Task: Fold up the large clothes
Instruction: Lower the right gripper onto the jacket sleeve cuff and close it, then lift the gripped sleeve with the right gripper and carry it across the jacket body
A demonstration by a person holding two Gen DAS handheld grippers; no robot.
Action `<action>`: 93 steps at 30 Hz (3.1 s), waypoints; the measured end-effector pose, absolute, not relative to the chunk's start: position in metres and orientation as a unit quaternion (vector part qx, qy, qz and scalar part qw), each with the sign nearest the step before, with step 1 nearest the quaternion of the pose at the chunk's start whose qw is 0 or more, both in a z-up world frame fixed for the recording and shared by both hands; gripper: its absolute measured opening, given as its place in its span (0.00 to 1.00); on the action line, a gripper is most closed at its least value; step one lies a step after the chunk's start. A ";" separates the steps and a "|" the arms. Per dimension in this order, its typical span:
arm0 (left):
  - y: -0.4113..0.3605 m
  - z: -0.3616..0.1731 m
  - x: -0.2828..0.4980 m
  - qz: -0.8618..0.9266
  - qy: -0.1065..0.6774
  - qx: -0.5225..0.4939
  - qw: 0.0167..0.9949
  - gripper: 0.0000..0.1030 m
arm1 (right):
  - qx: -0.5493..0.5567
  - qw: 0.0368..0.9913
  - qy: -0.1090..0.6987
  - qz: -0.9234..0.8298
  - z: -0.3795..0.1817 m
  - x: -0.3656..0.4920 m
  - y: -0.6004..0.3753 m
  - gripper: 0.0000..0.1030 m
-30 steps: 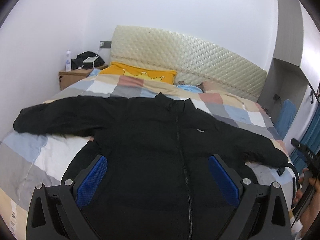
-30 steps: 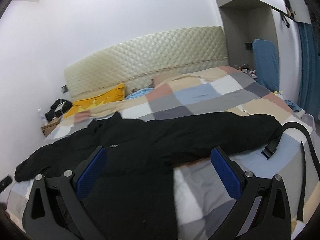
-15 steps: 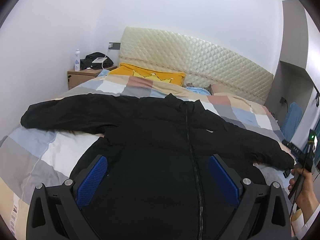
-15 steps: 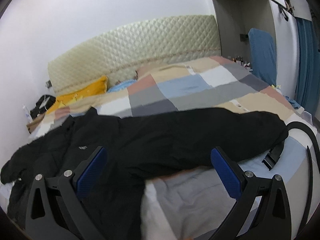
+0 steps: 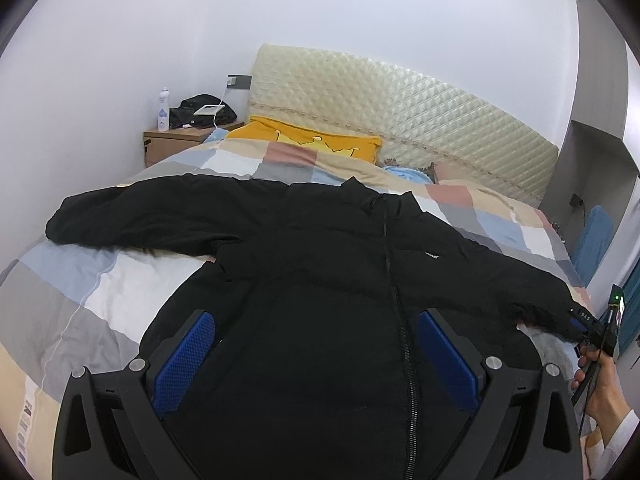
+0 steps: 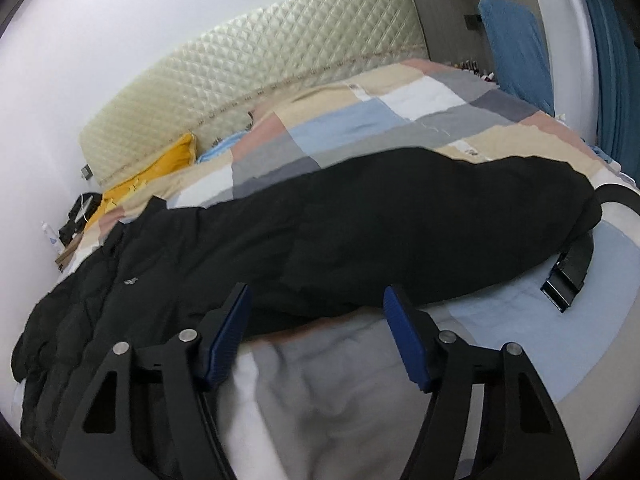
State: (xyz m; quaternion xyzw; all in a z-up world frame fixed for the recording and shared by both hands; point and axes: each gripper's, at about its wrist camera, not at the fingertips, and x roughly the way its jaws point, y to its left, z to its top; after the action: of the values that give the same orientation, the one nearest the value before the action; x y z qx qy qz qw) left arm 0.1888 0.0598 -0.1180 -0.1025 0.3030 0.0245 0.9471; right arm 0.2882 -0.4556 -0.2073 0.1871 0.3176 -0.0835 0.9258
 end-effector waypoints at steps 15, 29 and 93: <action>0.050 -0.135 0.207 0.021 0.335 -0.100 0.937 0.99 | 0.477 0.838 0.226 -0.139 -0.283 0.262 -0.577 0.67; 0.055 -0.153 0.226 0.035 0.354 -0.138 0.924 0.99 | 0.505 0.822 0.176 -0.194 -0.289 0.292 -0.647 0.57; 0.054 -0.098 0.194 0.100 0.245 0.001 0.964 0.99 | 0.042 0.978 0.146 -0.141 0.091 0.350 -0.377 0.09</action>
State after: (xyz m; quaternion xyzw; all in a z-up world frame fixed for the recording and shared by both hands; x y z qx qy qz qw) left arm 0.1937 0.0542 -0.0984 0.0011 0.2451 0.0998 0.9644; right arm 0.3500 -0.3770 0.0912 0.0424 0.1462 -0.1410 0.9782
